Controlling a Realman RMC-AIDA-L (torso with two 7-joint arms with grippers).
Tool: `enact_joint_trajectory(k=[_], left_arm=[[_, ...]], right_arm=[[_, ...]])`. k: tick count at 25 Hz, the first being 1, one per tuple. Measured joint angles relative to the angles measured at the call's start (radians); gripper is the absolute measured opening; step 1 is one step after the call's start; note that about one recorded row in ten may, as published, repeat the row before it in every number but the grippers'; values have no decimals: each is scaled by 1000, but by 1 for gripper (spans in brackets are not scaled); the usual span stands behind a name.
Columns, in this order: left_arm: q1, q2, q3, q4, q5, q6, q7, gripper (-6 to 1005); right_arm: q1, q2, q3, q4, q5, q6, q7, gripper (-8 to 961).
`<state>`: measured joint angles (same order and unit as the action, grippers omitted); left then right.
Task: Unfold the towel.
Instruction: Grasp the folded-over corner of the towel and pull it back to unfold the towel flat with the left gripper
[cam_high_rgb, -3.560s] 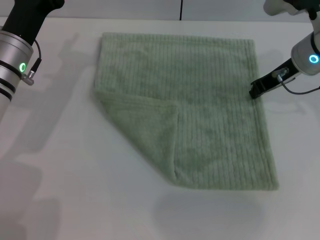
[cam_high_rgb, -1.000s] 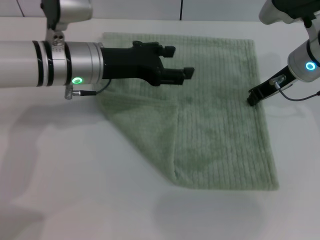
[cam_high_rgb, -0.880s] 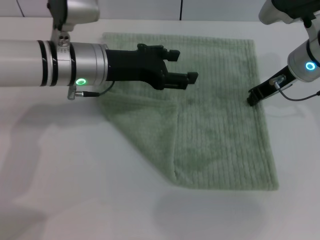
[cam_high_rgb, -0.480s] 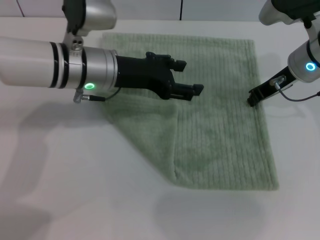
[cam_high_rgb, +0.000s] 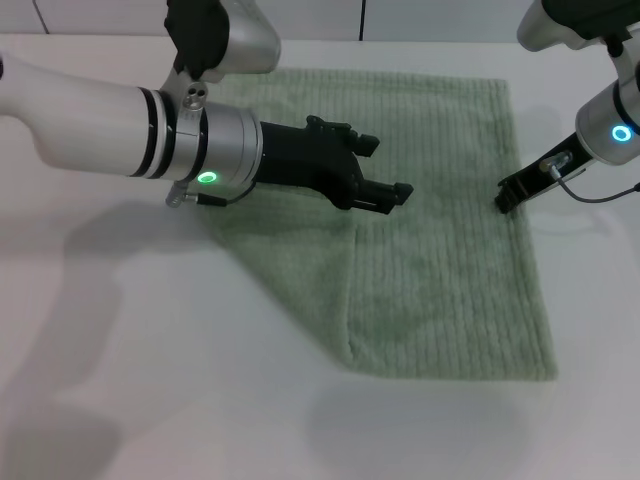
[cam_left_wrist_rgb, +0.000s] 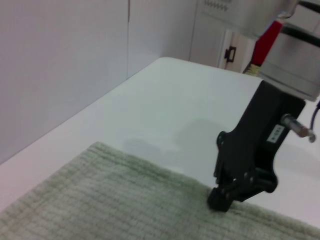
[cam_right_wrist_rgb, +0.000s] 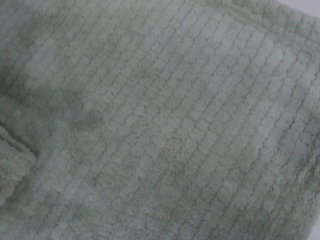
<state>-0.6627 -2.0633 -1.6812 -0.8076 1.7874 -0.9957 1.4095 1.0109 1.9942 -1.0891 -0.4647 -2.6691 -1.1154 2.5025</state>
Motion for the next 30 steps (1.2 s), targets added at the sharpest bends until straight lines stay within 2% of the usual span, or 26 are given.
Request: enact_joint_trajectory(k=[7, 30], left_arm=[[-10, -2, 25, 19, 18, 56, -11, 797], [-33, -3, 26, 42, 81, 63, -35, 797]], right_arm=[[2, 0, 0, 0, 4, -4, -2, 1], [15, 1, 0, 14, 0, 0, -2, 1]])
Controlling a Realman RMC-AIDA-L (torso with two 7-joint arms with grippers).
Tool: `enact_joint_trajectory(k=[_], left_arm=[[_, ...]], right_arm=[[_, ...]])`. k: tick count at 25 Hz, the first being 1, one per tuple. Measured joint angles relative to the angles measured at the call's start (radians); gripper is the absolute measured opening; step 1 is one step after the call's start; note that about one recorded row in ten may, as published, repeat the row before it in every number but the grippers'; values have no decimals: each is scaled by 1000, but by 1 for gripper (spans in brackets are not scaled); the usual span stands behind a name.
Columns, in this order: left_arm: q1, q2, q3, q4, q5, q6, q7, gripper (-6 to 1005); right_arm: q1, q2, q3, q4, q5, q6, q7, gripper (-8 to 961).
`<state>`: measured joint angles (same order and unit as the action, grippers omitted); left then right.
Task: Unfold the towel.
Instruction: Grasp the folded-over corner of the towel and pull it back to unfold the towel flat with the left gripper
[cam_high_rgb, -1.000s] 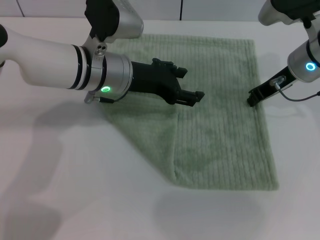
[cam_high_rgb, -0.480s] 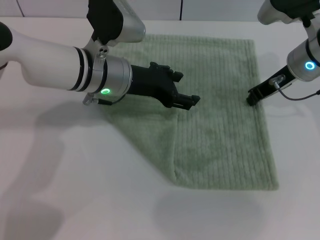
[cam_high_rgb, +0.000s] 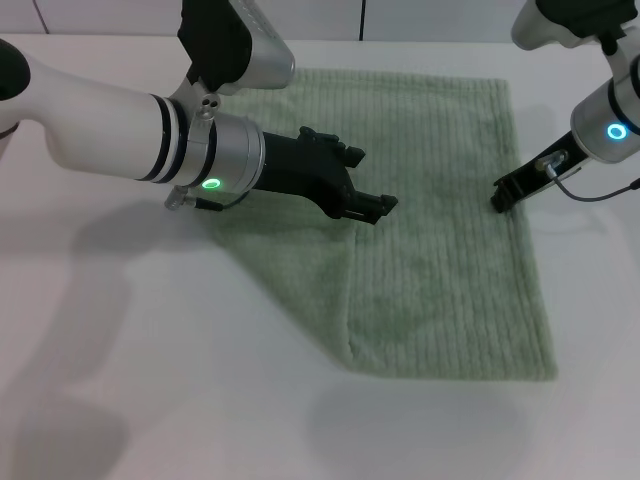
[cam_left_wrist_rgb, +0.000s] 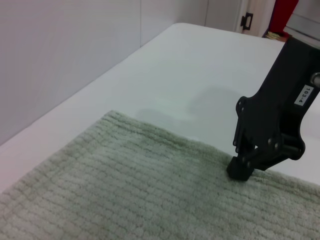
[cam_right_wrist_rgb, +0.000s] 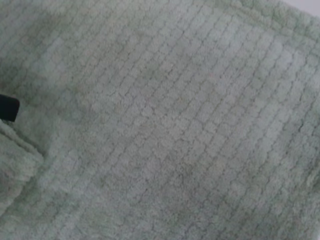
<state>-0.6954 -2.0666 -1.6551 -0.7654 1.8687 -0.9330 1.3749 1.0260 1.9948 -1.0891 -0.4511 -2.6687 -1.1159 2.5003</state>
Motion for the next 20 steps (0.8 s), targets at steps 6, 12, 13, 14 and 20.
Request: enact_joint_trajectory(k=[6, 12, 13, 14, 20], left_arm=[[-14, 1, 28, 10, 13, 3, -19, 796], [-36, -1, 39, 40, 40, 24, -36, 797], [-36, -2, 40, 41, 40, 35, -37, 797], [-36, -2, 47, 44, 40, 51, -40, 797], [-36, -3, 104, 50, 43, 111, -66, 796]], right_arm=[[0, 1, 0, 2, -1, 2, 0, 0], [-1, 1, 0, 2, -1, 1, 0, 0], [-1, 1, 0, 2, -1, 1, 0, 0], [-1, 1, 0, 2, -1, -1, 0, 0], [-1, 1, 0, 2, -1, -3, 0, 0]])
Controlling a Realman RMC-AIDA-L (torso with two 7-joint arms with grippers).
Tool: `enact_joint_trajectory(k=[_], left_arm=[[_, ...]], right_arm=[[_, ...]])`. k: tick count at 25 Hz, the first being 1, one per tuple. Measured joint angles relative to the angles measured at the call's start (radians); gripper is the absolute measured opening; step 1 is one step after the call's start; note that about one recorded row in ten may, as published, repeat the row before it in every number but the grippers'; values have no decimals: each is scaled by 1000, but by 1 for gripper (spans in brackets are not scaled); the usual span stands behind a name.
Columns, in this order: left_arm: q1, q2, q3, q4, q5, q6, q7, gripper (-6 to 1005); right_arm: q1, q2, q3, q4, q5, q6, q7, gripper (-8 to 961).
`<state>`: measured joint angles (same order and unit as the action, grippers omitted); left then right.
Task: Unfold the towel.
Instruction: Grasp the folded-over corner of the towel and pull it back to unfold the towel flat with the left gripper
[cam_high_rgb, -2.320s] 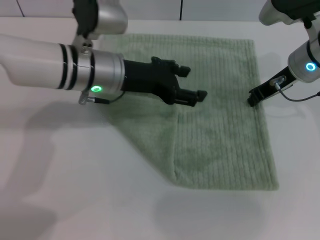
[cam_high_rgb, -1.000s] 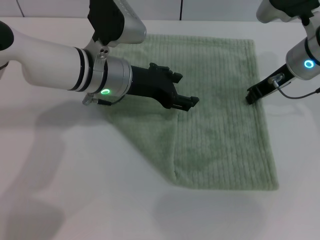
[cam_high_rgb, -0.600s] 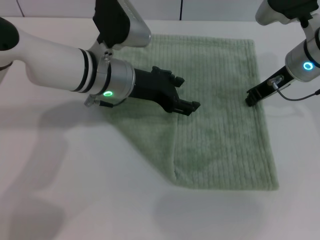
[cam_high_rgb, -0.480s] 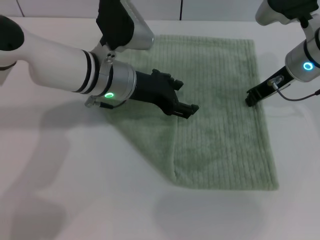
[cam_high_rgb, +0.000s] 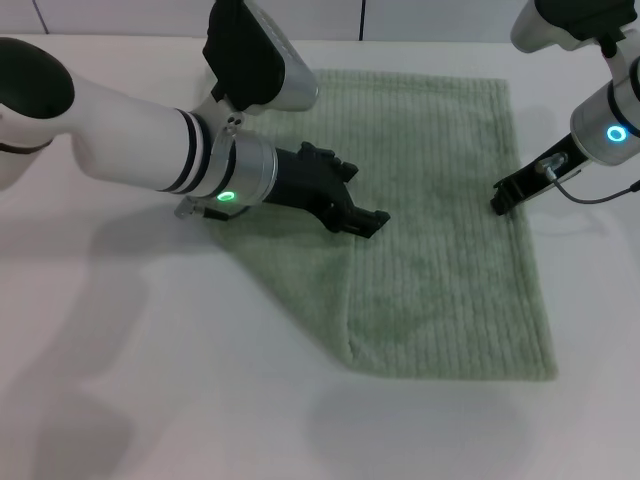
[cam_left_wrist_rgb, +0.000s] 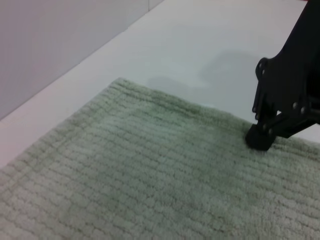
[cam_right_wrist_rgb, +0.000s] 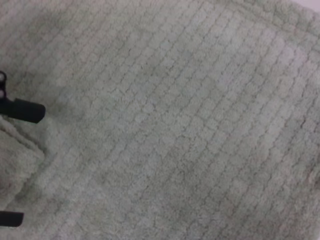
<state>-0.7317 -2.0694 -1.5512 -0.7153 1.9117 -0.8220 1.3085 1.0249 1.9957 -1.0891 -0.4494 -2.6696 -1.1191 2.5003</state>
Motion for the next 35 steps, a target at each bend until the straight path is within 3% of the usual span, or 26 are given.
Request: enact_joint_trajectory(k=[35], left_arm=[[-40, -1, 25, 65, 41, 42, -36, 797]], right_arm=[[4, 2, -3, 0, -1, -1, -1, 1]])
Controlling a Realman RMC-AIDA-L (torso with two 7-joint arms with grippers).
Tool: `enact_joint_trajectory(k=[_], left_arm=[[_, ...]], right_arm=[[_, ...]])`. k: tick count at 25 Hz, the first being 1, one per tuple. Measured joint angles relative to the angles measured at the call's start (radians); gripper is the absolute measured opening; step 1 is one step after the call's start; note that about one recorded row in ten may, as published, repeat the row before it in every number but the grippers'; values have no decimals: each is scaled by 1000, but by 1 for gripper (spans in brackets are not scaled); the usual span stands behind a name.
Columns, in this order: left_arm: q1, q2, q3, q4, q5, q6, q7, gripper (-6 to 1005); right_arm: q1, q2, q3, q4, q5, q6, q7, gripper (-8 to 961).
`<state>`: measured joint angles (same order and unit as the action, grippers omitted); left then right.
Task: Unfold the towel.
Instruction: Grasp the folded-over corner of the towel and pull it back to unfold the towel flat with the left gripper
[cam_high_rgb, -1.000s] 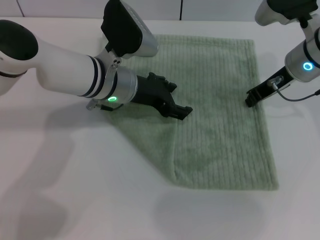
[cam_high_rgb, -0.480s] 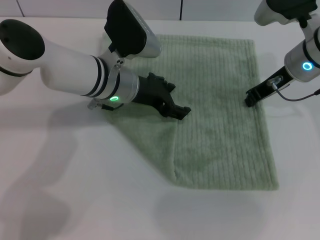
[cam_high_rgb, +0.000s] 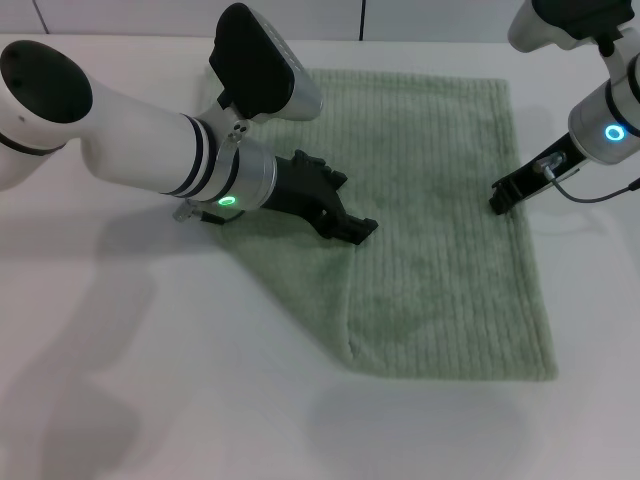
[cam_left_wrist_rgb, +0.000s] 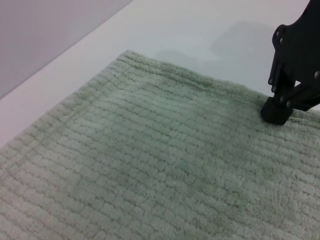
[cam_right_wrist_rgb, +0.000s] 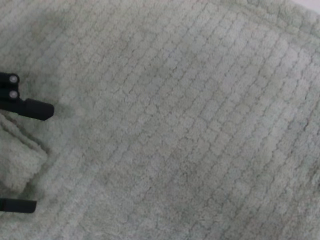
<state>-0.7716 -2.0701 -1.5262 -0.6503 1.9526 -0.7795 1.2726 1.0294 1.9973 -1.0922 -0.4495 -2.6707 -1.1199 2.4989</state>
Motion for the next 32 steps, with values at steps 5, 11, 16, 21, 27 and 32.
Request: enact_joint_trajectory(k=[5, 11, 16, 21, 27, 32], left_arm=[[0, 1, 1, 0, 3, -4, 0, 797], [-2, 0, 3, 0, 11, -7, -3, 796], [-2, 0, 14, -2, 12, -7, -14, 796], [-2, 1, 17, -3, 12, -6, -16, 796], [-2, 1, 26, -5, 19, -2, -26, 797], [-1, 0, 28, -5, 20, -1, -26, 684]], right_arm=[[0, 0, 0, 3, 0, 0, 0, 1], [0, 0, 0, 8, 0, 0, 0, 1], [0, 0, 0, 9, -1, 0, 0, 1], [0, 0, 0, 9, -2, 0, 0, 0], [0, 0, -2, 9, -3, 0, 0, 0], [0, 0, -3, 9, -3, 0, 0, 0]])
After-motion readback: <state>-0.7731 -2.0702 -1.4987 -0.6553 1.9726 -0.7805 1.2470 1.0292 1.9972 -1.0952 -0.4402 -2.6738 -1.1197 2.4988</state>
